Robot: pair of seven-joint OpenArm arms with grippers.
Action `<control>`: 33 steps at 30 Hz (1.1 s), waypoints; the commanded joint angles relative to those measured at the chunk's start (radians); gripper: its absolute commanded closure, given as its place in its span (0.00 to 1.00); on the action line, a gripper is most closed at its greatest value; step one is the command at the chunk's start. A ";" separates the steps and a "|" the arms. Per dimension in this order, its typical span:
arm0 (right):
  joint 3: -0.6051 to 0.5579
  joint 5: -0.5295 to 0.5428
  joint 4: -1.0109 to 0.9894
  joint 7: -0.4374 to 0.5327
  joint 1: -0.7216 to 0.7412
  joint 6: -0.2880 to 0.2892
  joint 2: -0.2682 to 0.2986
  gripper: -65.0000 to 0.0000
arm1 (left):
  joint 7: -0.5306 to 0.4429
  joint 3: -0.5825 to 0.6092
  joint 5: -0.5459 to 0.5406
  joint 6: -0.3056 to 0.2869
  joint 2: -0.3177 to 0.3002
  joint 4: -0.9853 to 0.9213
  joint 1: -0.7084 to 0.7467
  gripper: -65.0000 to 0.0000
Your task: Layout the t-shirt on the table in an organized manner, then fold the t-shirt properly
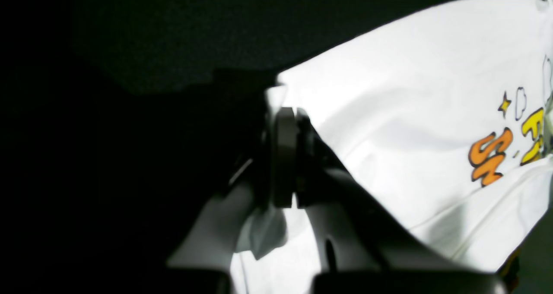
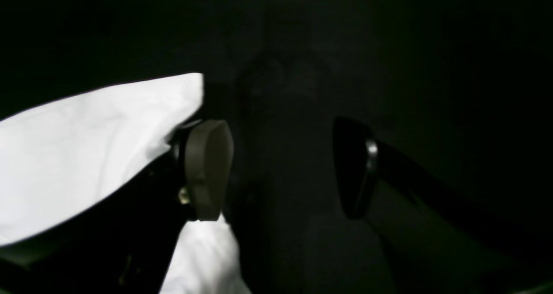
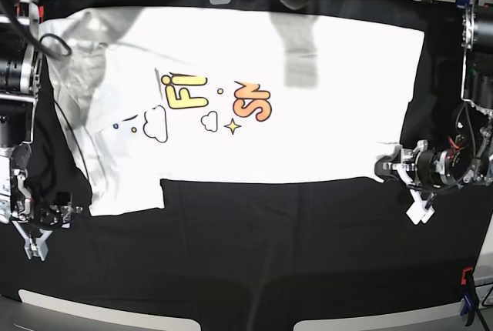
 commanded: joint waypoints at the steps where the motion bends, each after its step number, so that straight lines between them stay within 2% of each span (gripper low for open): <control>1: 0.005 0.009 0.018 0.009 0.033 0.002 0.014 0.43 | -0.005 -0.006 -0.024 -0.005 -0.016 0.014 -0.041 1.00; 5: 0.005 0.105 0.018 -0.026 0.027 0.056 0.013 0.43 | -0.004 -0.006 -0.053 -0.005 -0.016 0.014 -0.055 1.00; 11: 0.005 0.104 0.018 -0.026 0.024 0.056 0.013 0.43 | 0.014 -0.006 -0.073 -0.007 -0.017 0.014 -0.063 1.00; 14: 0.005 0.105 0.018 -0.018 0.022 0.056 0.013 0.43 | 0.014 -0.006 -0.073 -0.042 -0.017 0.014 -0.063 1.00; 24: 0.005 0.104 0.018 -0.027 0.011 0.057 0.013 0.43 | 0.021 -0.006 -0.077 -0.043 -0.028 0.014 -0.068 1.00; 26: 0.005 0.104 0.018 -0.026 0.011 0.057 0.013 0.43 | 0.024 -0.006 -0.102 -0.061 -0.042 0.014 -0.068 1.00; 30: 0.005 0.104 0.018 -0.015 0.011 0.057 0.013 0.43 | 0.052 -0.006 -0.186 -0.133 -0.074 0.014 -0.064 1.00; 33: 0.005 0.104 0.018 -0.016 0.010 0.057 0.007 0.43 | 0.052 -0.006 -0.188 -0.135 -0.092 0.014 -0.063 1.00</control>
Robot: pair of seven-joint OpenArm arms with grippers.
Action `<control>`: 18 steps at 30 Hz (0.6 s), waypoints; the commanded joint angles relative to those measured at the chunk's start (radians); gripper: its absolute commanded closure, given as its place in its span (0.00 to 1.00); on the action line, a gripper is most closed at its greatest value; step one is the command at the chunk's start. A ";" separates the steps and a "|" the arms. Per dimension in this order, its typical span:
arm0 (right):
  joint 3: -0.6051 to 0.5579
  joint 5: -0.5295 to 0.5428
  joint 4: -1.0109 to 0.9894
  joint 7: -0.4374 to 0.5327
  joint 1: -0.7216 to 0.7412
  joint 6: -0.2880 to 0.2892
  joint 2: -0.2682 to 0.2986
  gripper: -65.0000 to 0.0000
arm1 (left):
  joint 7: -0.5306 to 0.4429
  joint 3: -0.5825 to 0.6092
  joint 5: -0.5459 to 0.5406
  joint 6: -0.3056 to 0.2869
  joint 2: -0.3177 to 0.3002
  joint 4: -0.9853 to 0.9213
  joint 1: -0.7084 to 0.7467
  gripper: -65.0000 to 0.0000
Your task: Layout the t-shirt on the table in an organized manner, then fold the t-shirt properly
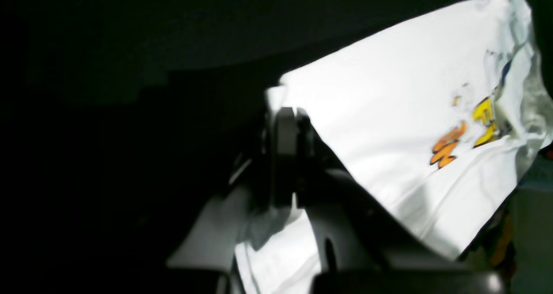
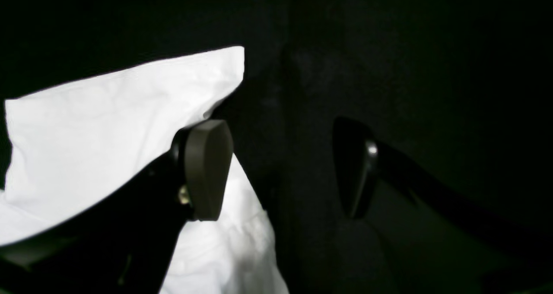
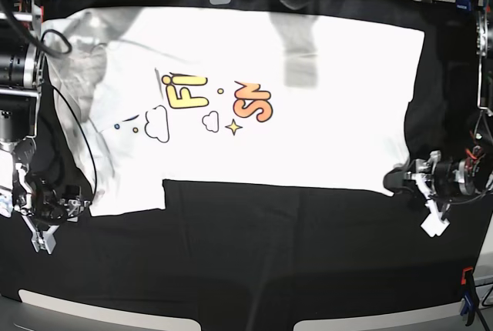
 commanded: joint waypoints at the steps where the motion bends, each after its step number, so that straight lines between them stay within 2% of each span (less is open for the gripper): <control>1: 0.005 0.003 0.018 0.018 0.031 0.002 0.009 0.43 | -0.015 -0.006 -0.023 -0.008 -0.024 0.014 -0.031 1.00; 4: 0.005 -0.006 0.018 0.019 0.009 0.002 -0.008 0.43 | -0.016 -0.006 -0.024 -0.008 -0.034 0.014 -0.032 1.00; 9: 0.005 -0.079 0.018 0.019 -0.048 0.002 -0.051 0.43 | -0.016 -0.006 -0.024 -0.008 -0.033 0.014 -0.033 1.00; 18: 0.005 -0.074 0.018 0.043 -0.094 0.002 -0.084 0.43 | -0.016 -0.006 -0.024 -0.008 -0.033 0.014 -0.033 1.00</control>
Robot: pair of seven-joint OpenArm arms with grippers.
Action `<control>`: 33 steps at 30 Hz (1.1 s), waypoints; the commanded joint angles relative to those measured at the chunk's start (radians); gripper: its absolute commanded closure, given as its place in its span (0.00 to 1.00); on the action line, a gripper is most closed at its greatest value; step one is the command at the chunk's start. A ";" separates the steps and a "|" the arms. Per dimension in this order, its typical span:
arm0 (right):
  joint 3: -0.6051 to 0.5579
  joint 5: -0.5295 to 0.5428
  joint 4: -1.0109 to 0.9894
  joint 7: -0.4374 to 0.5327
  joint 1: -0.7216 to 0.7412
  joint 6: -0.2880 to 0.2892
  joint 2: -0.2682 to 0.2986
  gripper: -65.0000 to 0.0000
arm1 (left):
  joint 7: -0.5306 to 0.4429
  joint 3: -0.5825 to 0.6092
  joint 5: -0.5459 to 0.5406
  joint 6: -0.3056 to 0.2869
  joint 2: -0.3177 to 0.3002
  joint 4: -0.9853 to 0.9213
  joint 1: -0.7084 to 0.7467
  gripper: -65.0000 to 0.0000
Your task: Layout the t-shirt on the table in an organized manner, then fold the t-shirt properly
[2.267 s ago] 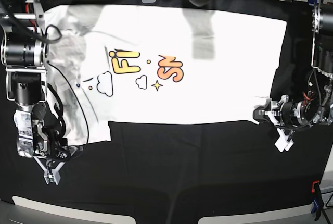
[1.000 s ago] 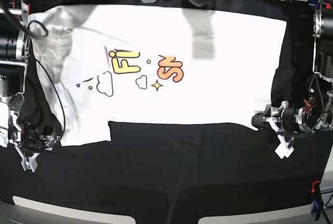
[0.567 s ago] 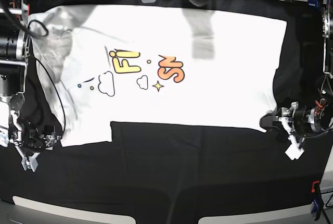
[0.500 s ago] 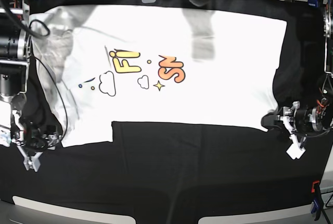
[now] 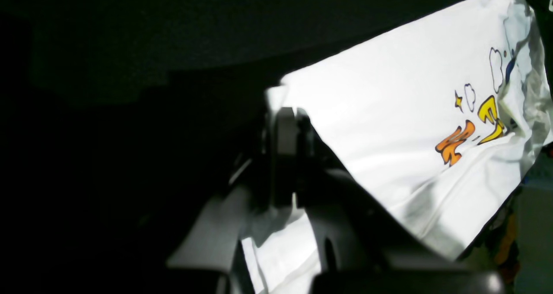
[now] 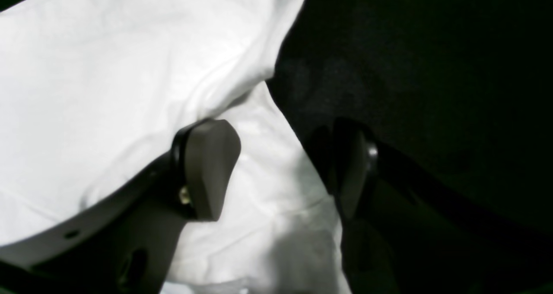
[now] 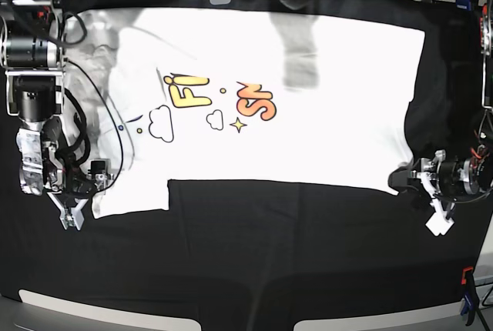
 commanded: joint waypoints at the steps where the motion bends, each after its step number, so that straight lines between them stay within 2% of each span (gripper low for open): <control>1: -0.001 0.005 0.009 0.004 0.020 0.003 0.003 0.43 | -0.016 -0.006 -0.021 -0.007 -0.020 0.014 -0.033 1.00; 6: -0.001 0.005 0.009 0.068 0.026 -0.004 0.003 0.43 | -0.016 -0.006 -0.021 -0.008 -0.020 0.014 -0.033 1.00; 12: -0.001 0.013 0.011 0.051 0.071 -0.004 0.003 0.43 | -0.016 -0.006 -0.021 -0.007 -0.020 0.014 -0.032 1.00; 14: -0.001 0.047 0.011 0.038 0.083 -0.003 0.003 0.44 | -0.016 -0.006 -0.021 -0.007 -0.020 0.014 -0.033 1.00; 15: -0.001 0.063 0.011 0.027 0.088 -0.003 0.003 0.48 | -0.016 -0.006 -0.021 -0.007 -0.020 0.014 -0.033 1.00; 17: -0.001 0.084 0.011 0.018 0.089 -0.003 0.001 0.64 | -0.016 -0.006 -0.021 -0.007 -0.020 0.014 -0.032 1.00; 20: -0.001 0.061 0.011 0.016 0.086 -0.005 -0.005 0.97 | -0.016 -0.006 -0.021 -0.007 -0.020 0.014 -0.032 1.00; 21: -0.001 0.040 0.011 0.011 0.086 -0.010 -0.007 1.00 | -0.016 -0.006 -0.021 -0.007 -0.020 0.014 -0.032 1.00; 24: -0.001 -0.001 0.011 -0.002 0.089 -0.051 -0.011 1.00 | -0.015 -0.006 -0.021 -0.007 -0.020 0.014 -0.032 1.00; 27: -0.001 0.000 0.035 -0.030 0.091 -0.052 -0.010 1.00 | -0.015 -0.006 -0.021 -0.007 -0.020 0.014 -0.032 1.00; 31: -0.001 0.001 0.099 -0.068 0.088 -0.044 -0.010 1.00 | -0.015 -0.006 -0.021 -0.007 -0.020 0.014 -0.032 1.00; 33: -0.001 0.001 0.143 -0.082 0.084 -0.001 -0.011 1.00 | -0.014 -0.006 -0.021 -0.007 -0.020 0.014 -0.032 1.00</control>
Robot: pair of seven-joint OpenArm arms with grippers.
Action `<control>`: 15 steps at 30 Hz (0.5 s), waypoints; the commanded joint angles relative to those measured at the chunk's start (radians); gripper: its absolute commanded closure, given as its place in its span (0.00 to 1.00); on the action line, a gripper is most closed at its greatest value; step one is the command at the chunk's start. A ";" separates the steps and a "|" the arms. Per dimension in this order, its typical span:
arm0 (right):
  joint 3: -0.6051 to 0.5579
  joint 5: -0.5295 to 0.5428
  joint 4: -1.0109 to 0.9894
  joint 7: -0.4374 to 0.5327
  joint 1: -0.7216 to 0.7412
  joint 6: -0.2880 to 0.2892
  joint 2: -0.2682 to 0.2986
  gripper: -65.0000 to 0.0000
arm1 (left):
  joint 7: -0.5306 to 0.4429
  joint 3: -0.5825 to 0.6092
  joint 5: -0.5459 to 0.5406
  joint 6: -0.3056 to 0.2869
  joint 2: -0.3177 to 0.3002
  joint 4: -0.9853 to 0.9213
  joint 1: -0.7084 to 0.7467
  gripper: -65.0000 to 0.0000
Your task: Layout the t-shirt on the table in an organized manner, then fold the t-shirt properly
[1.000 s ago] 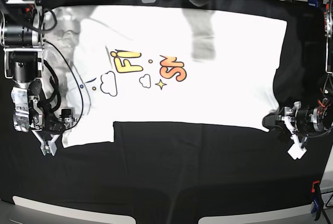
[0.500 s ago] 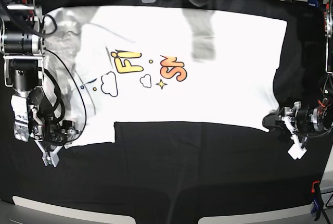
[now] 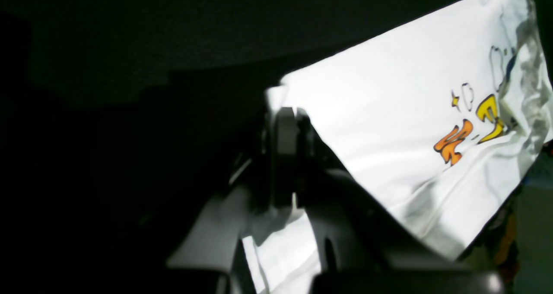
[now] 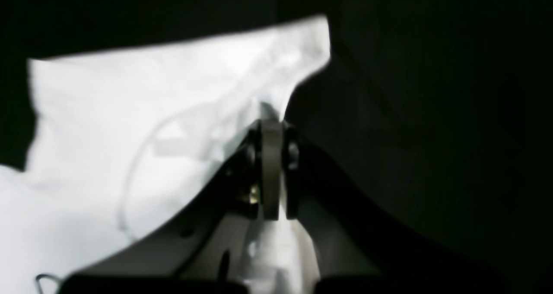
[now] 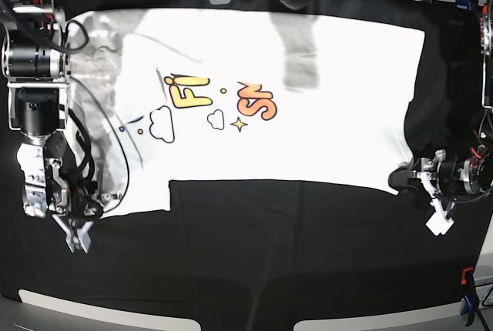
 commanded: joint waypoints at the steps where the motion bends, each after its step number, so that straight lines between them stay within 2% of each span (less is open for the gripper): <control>1: 0.005 0.006 0.038 0.007 0.032 0.032 0.013 1.00 | -0.015 -0.006 -0.021 -0.007 -0.020 0.014 -0.033 1.00; 3: 0.005 0.010 0.078 -0.017 0.026 0.071 0.013 1.00 | -0.014 -0.006 -0.021 -0.007 -0.020 0.014 -0.033 1.00; 8: 0.005 0.012 0.172 -0.025 -0.026 0.069 0.013 1.00 | -0.002 -0.006 -0.021 -0.007 -0.020 0.014 -0.033 1.00; 15: 0.005 0.005 0.184 0.046 -0.023 0.057 0.013 1.00 | -0.046 -0.006 -0.010 -0.007 -0.018 0.014 -0.051 1.00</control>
